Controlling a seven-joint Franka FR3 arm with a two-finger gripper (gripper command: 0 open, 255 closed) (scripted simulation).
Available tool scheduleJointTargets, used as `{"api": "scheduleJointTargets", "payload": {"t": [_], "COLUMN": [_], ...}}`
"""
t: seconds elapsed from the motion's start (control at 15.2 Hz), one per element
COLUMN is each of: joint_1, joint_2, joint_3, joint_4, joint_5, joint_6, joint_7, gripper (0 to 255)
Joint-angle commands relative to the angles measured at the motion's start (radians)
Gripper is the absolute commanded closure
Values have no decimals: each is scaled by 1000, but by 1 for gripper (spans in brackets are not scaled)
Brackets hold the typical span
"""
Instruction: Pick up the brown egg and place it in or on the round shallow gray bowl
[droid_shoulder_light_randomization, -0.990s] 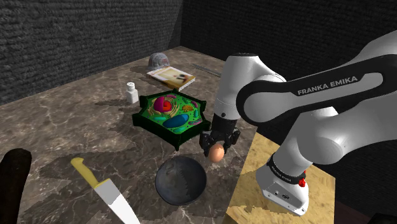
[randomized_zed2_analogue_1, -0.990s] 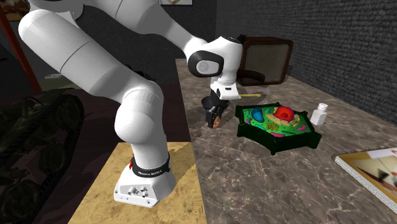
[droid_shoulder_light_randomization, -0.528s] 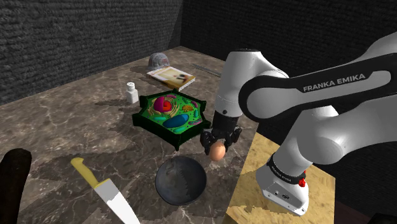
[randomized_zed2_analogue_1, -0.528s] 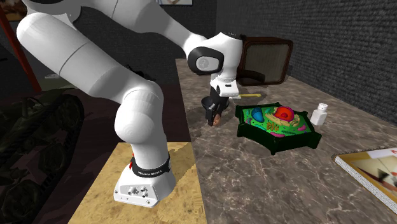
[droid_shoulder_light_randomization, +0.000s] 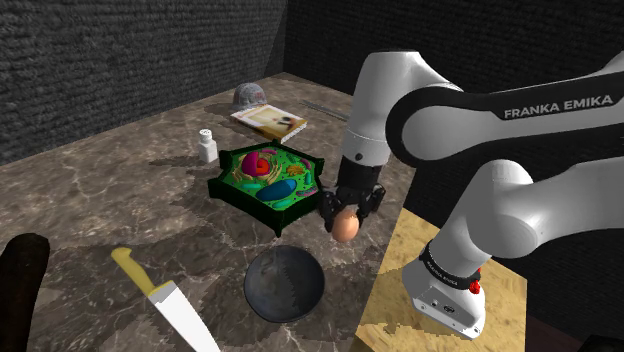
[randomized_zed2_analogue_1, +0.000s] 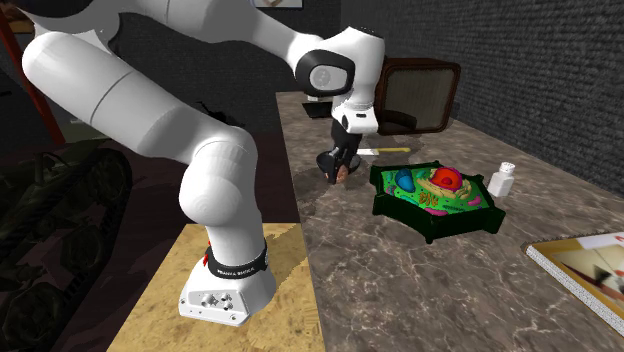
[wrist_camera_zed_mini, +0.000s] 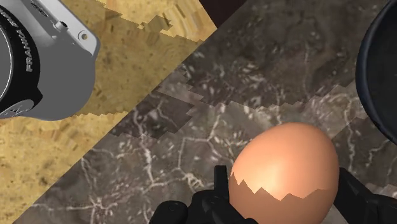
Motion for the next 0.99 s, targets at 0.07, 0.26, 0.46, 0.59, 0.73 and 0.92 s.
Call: {"api": "scheduleJointTargets", "payload": {"t": [0.07,0.26,0.46,0.59,0.73,0.92], "joint_1": [-5,-10,-15,-18,-22,-10], "joint_2": [-26,-44,-58,-65,-71,-20], "joint_3": [-19,-35,-51,-61,-70,-18], "joint_4": [27,58,90,112,135,174], "joint_5": [-21,-39,-56,-66,-76,-43], "joint_6": [-53,-101,-146,-175,-203,-175], "joint_7": [9,17,26,31,36,79], "gripper": [255,255,255,255,255,255]}}
